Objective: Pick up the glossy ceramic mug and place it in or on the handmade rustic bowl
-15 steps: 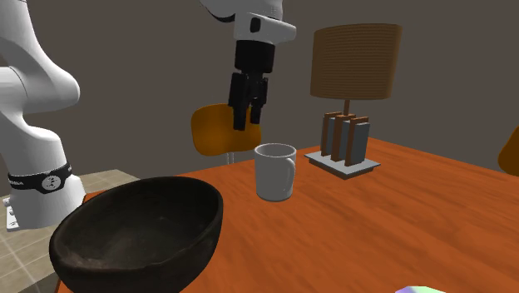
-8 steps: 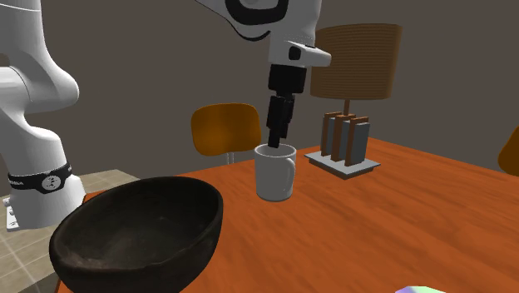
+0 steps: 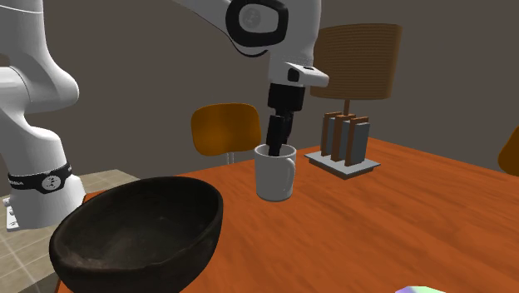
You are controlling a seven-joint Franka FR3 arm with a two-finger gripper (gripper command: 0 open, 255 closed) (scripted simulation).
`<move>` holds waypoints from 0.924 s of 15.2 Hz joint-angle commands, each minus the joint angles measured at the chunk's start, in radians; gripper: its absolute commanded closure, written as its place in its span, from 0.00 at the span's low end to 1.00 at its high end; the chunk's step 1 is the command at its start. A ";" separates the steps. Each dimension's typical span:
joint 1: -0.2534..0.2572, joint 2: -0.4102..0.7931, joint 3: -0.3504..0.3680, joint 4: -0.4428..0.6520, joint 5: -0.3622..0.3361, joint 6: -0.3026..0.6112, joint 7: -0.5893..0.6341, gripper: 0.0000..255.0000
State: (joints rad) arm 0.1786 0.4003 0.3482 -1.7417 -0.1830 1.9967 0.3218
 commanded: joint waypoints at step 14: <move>0.000 0.001 0.000 -0.004 -0.001 0.005 0.000 1.00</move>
State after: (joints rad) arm 0.1782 0.4010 0.3479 -1.7457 -0.1837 2.0015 0.3219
